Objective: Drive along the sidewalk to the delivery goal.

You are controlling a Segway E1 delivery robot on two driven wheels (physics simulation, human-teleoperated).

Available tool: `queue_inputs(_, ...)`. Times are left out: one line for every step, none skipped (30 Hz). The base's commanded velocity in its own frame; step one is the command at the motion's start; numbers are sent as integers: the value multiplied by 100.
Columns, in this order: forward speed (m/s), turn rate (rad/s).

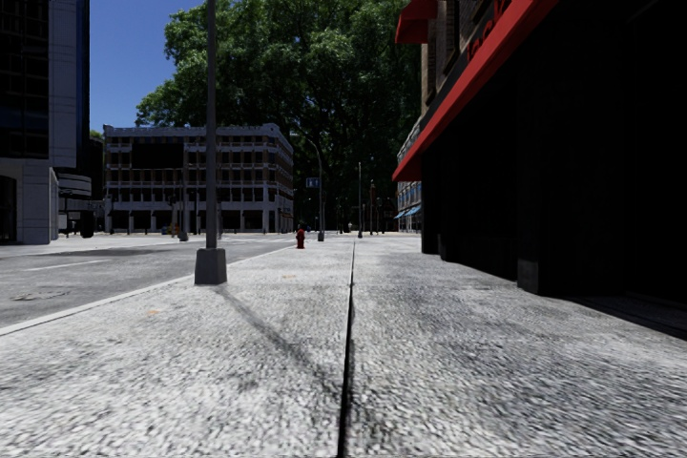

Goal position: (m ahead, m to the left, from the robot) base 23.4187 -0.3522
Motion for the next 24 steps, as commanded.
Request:
queue_inputs(200,0)
queue_inputs(200,0)
queue_inputs(200,0)
queue_inputs(200,0)
queue_inputs(200,0)
queue_inputs(200,0)
queue_inputs(200,0)
queue_inputs(200,0)
queue_inputs(200,0)
queue_inputs(200,0)
queue_inputs(200,0)
queue_inputs(200,0)
queue_inputs(200,0)
queue_inputs(200,0)
queue_inputs(200,0)
queue_inputs(200,0)
queue_inputs(200,0)
queue_inputs(200,0)
queue_inputs(200,0)
queue_inputs(200,0)
queue_inputs(200,0)
queue_inputs(200,0)
queue_inputs(200,0)
queue_inputs(200,0)
